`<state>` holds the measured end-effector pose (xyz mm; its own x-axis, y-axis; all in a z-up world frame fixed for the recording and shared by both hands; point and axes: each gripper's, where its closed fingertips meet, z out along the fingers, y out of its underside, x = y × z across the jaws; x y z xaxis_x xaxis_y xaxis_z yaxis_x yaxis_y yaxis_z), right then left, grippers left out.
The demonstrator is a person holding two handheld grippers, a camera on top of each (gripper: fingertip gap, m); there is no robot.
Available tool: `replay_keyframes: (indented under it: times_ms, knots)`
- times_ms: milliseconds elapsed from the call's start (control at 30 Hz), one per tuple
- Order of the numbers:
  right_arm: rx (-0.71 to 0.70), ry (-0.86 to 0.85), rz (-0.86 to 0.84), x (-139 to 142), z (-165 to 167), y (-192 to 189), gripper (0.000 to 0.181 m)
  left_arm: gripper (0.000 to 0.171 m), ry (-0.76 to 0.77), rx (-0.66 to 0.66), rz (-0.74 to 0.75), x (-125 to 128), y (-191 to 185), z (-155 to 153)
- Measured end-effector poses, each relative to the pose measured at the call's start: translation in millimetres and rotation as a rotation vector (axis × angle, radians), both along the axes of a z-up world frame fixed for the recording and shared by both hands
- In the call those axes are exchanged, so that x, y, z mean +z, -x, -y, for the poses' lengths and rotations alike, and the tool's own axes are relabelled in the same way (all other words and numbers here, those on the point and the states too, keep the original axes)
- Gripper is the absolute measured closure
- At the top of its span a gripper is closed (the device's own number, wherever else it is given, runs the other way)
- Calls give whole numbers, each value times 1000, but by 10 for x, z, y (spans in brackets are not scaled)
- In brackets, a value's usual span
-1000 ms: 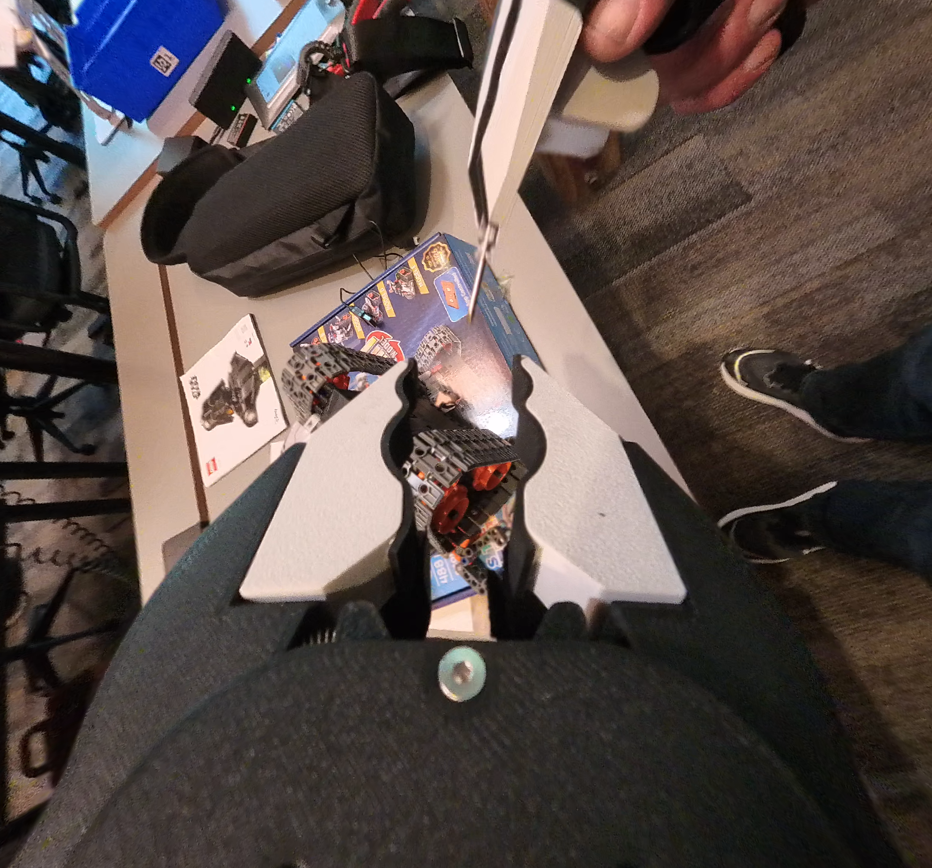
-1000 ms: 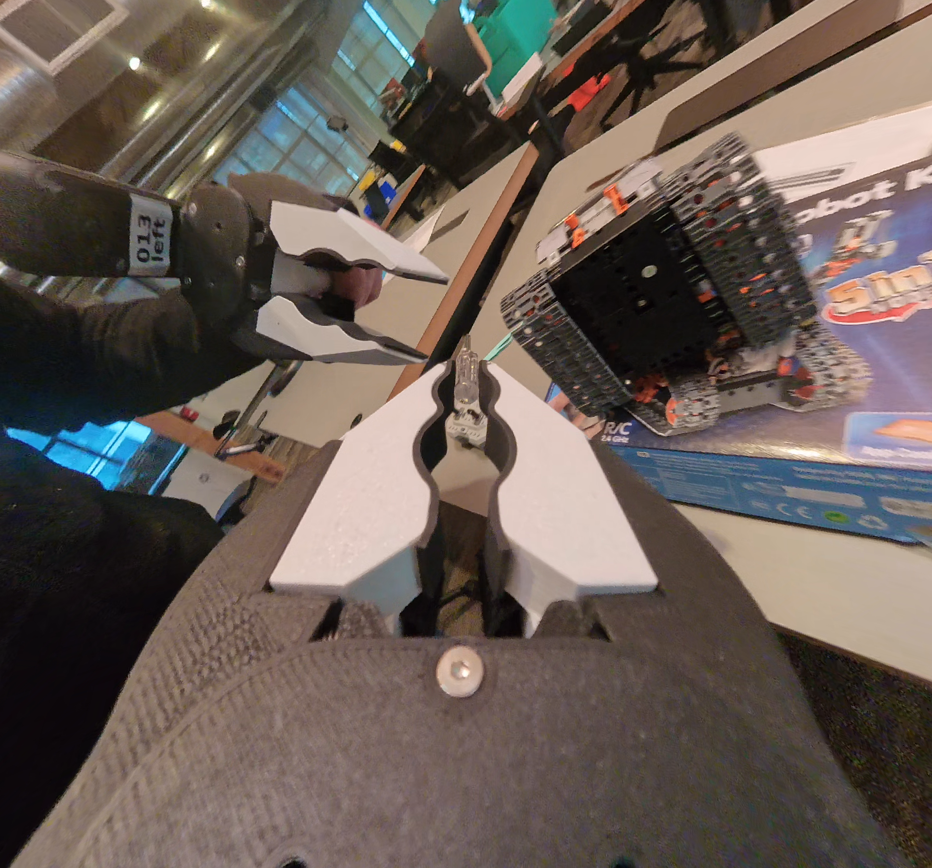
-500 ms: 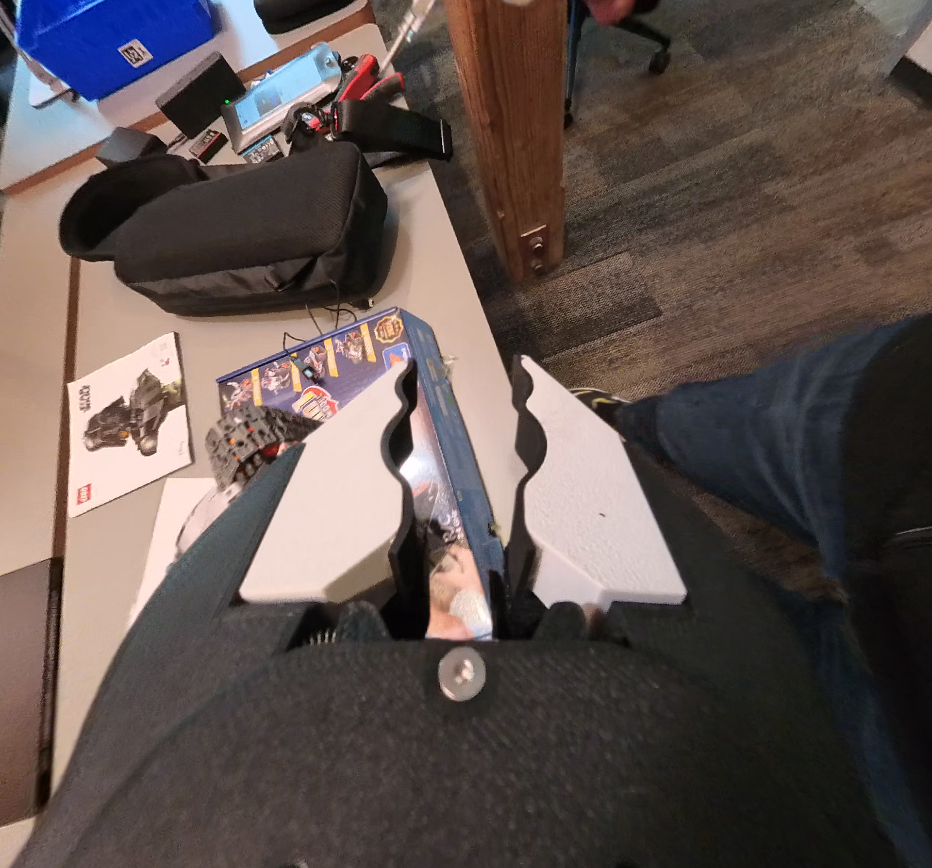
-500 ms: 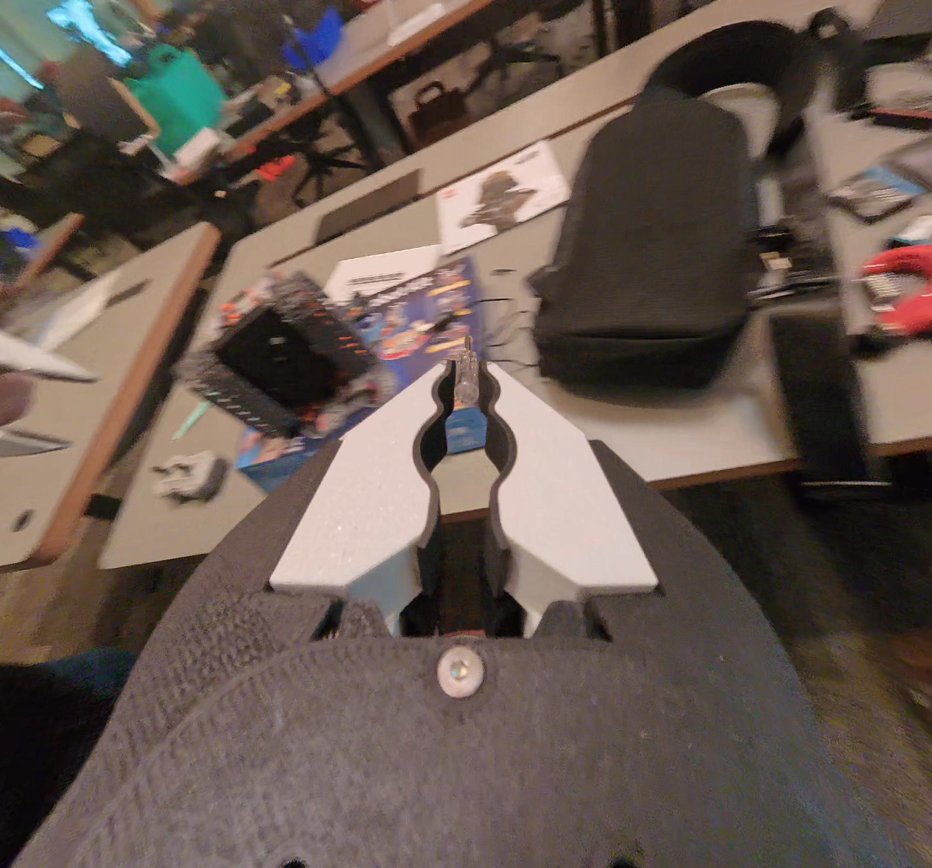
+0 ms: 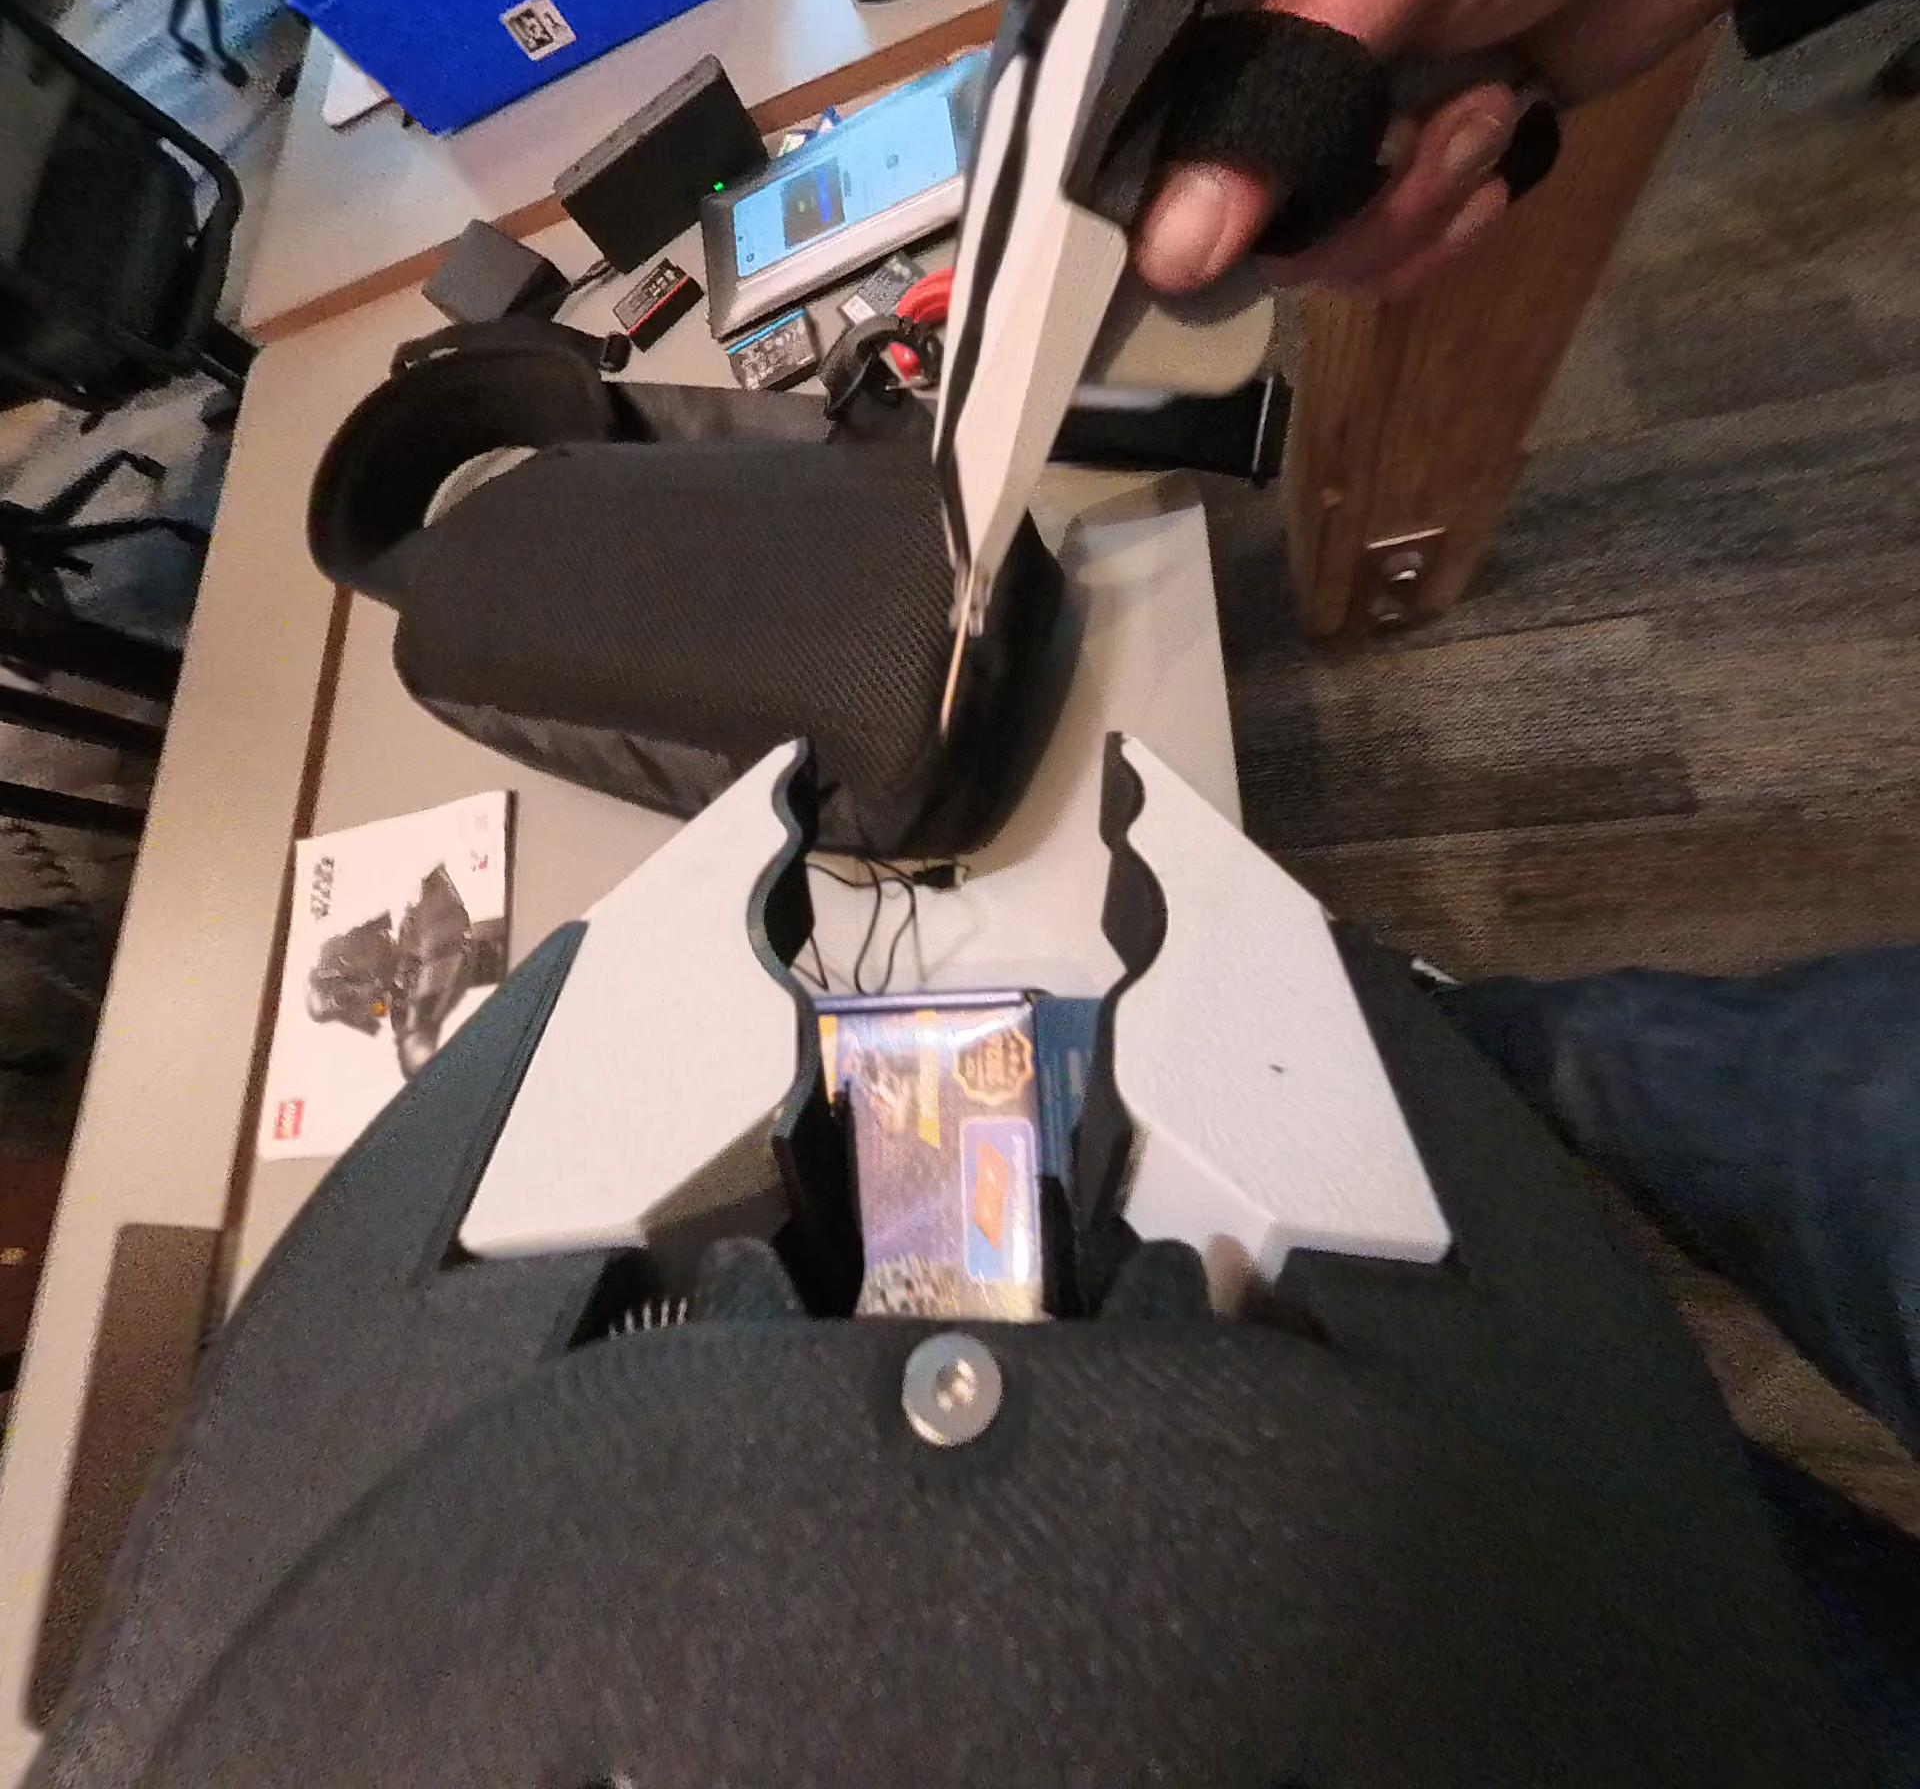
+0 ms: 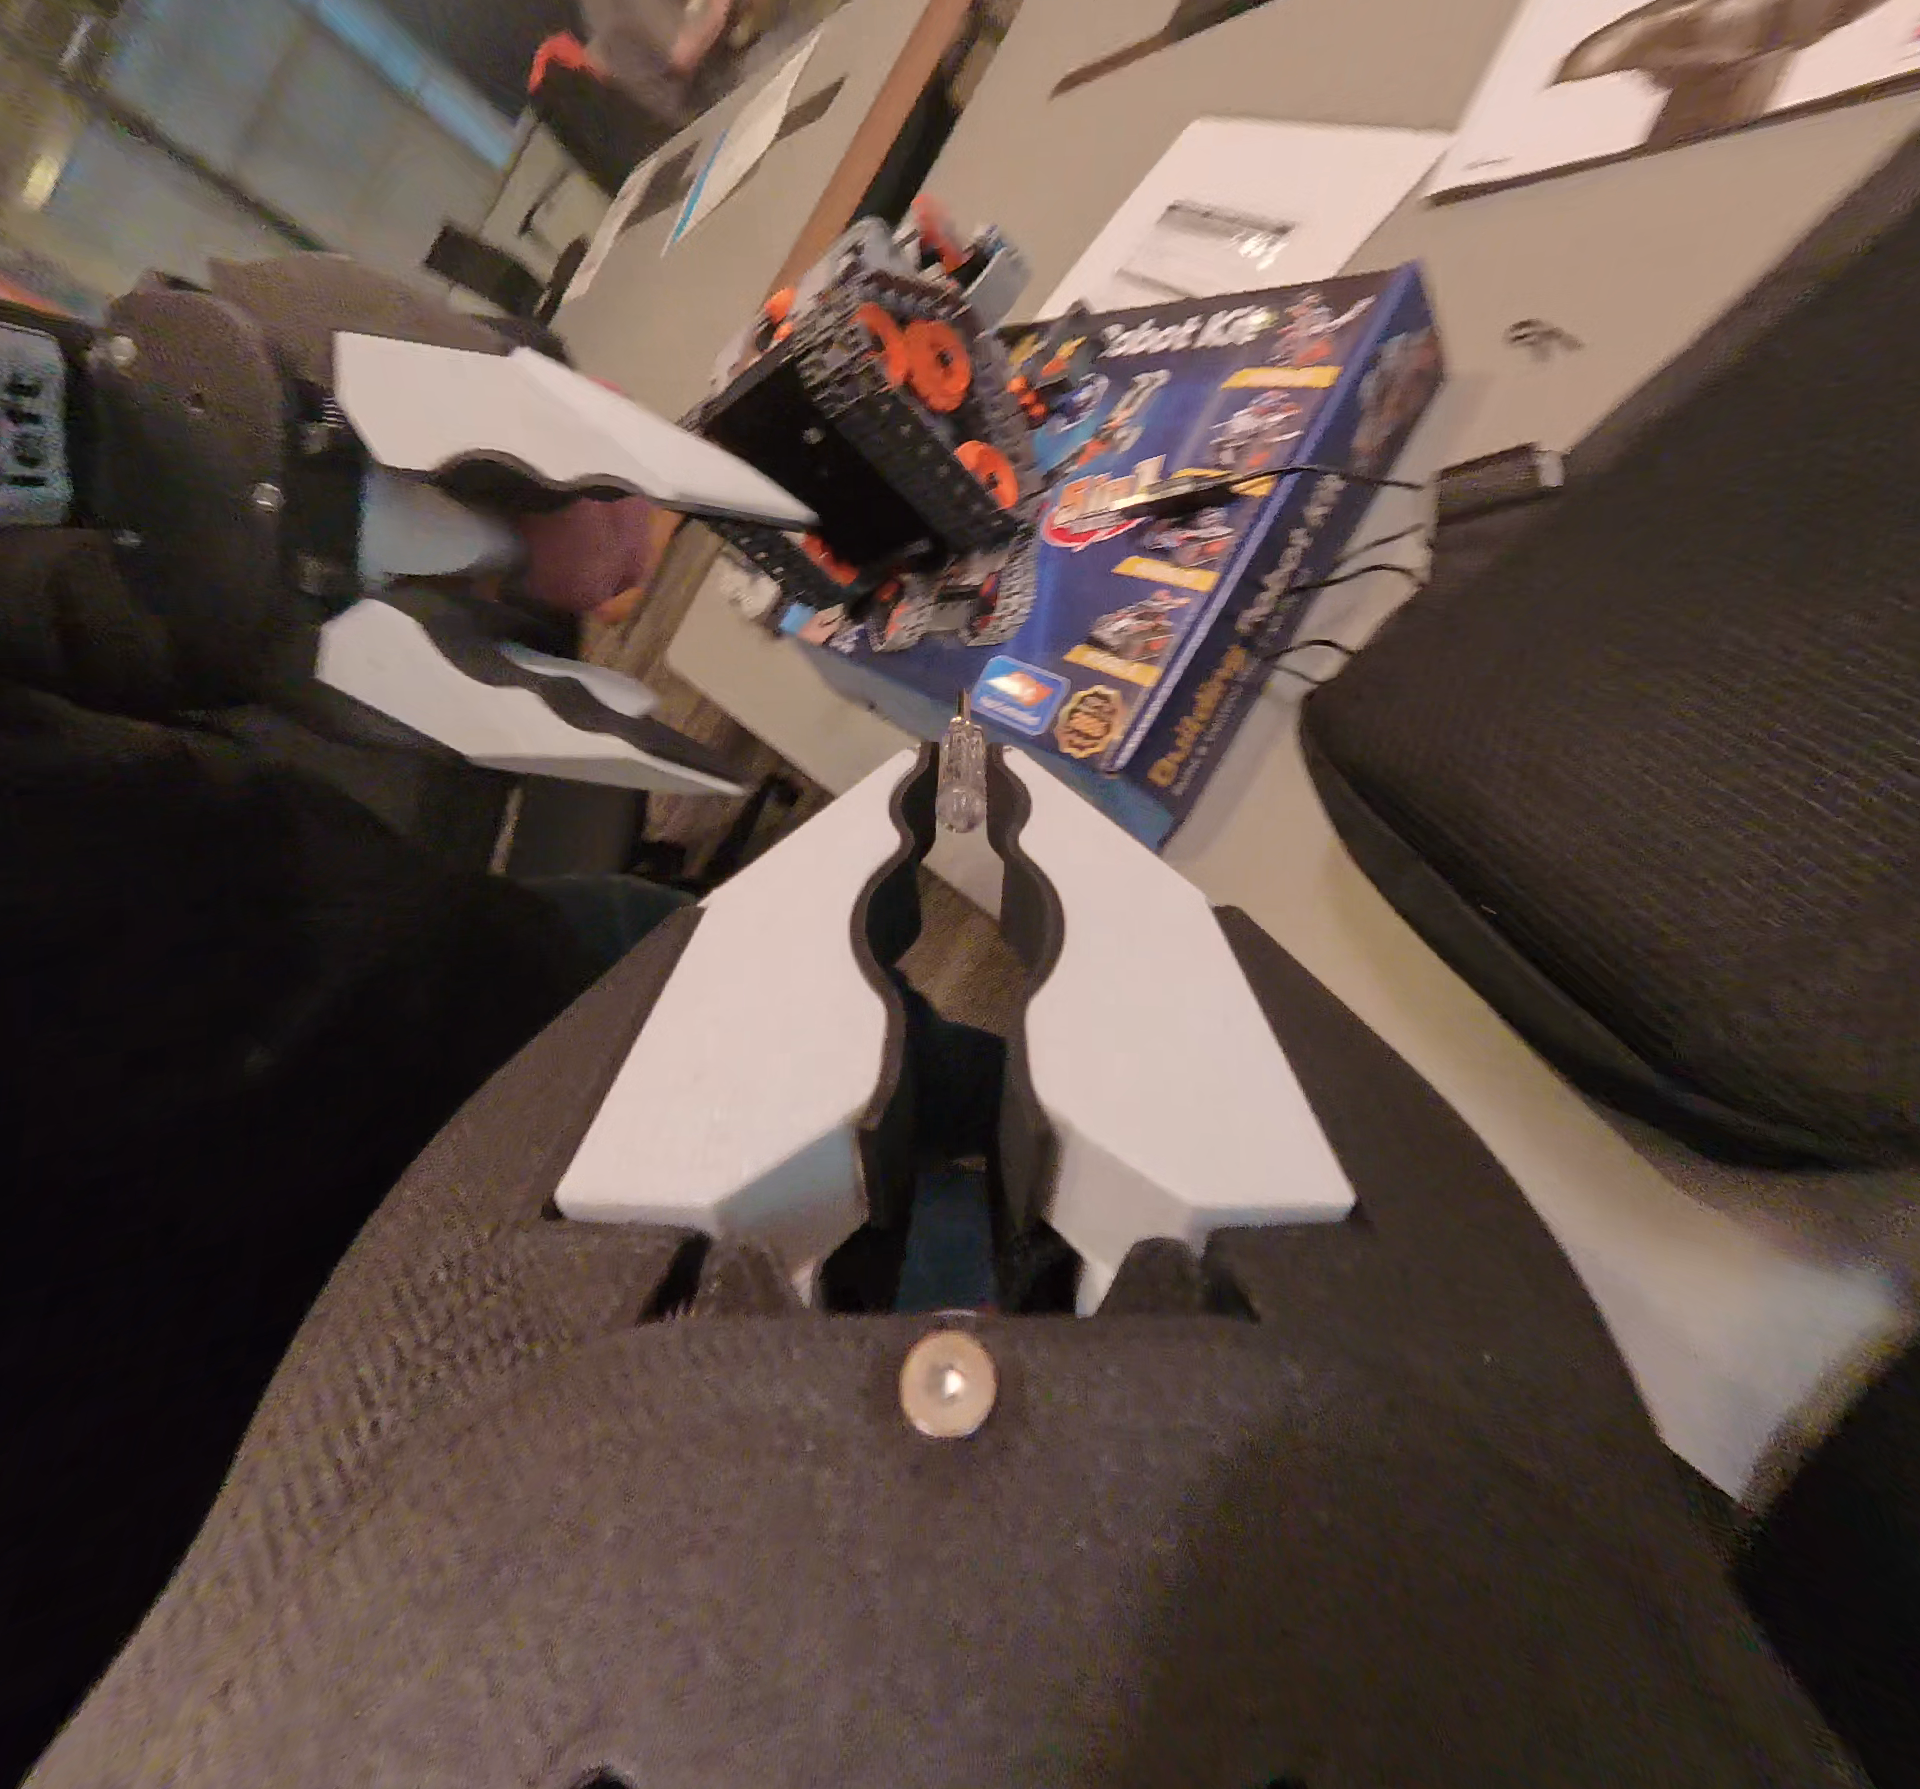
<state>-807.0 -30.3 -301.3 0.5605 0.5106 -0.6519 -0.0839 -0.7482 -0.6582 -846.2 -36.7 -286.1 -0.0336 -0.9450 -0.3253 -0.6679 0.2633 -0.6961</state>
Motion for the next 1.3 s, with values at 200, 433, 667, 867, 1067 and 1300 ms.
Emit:
replay_keyframes:
  times_ms: [200, 433, 667, 867, 1067, 1300]
  knots:
    - [167, 33, -63, 160, 52, 267, 175, 153, -134, 2, -114, -208, -216, -49]
    - [192, 57, -131, 271, 56, 251, 174, 169, -93, 75, -67, -173, -201, -56]
    - [-29, -88, -112, 414, -245, -364, 126, 169, 13, 184, -5, -82, -134, -217]
    - [-342, -33, 322, -400, -343, -2012, 79, 169, 50, 169, -41, -151, -118, -238]
    - [-534, 126, 397, -1107, -196, -3270, 65, 168, 88, 178, -49, -185, -201, -280]
    - [-490, 268, 437, -1676, -205, -3653, 63, 168, 106, 153, -71, -231, -331, -345]
